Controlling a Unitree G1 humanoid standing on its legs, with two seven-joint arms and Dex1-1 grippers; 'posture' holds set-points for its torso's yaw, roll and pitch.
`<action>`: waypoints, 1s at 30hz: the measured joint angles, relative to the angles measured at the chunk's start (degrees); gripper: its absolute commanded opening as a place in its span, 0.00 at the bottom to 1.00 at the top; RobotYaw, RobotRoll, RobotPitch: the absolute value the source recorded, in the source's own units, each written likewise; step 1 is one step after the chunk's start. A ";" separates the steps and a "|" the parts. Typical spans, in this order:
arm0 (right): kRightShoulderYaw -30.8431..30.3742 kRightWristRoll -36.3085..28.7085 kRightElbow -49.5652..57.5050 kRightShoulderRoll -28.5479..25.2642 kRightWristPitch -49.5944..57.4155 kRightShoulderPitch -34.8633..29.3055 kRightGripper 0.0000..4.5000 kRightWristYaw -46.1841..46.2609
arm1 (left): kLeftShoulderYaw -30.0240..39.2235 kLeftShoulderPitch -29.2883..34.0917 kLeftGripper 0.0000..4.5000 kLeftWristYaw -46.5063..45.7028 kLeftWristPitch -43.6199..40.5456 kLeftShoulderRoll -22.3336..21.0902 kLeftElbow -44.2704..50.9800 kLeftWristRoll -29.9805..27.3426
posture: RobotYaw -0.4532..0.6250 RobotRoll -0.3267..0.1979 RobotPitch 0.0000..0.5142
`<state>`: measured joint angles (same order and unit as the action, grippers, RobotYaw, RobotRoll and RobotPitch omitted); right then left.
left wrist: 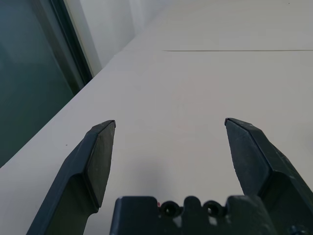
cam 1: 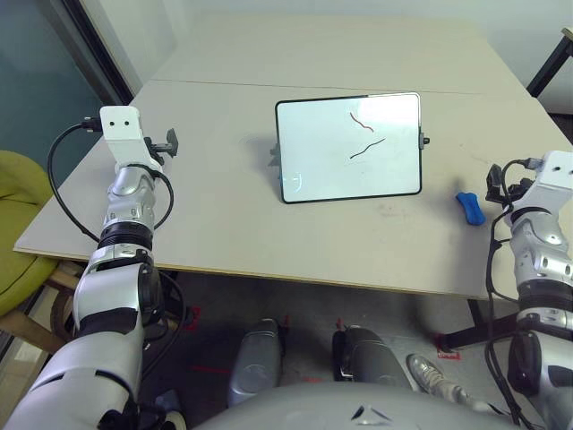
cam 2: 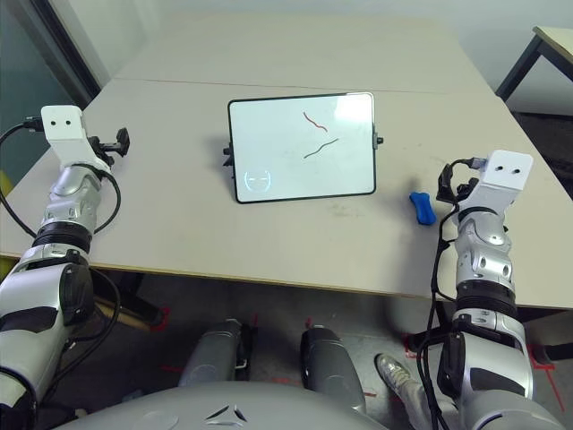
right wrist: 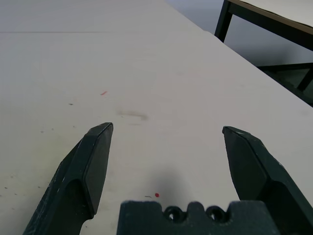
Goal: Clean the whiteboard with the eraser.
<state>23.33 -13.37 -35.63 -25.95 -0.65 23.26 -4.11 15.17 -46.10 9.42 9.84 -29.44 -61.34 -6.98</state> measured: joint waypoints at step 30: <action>-11.92 -7.32 27.59 -19.76 60.06 6.73 0.99 -21.64 | -5.93 -0.57 1.00 50.53 -17.17 -6.19 19.55 -7.99 | 0.62 0.62 0.10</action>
<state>11.41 -20.69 -8.04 -45.70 59.41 29.99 -25.74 9.25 -46.67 59.95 -7.33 -35.63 -41.79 -14.97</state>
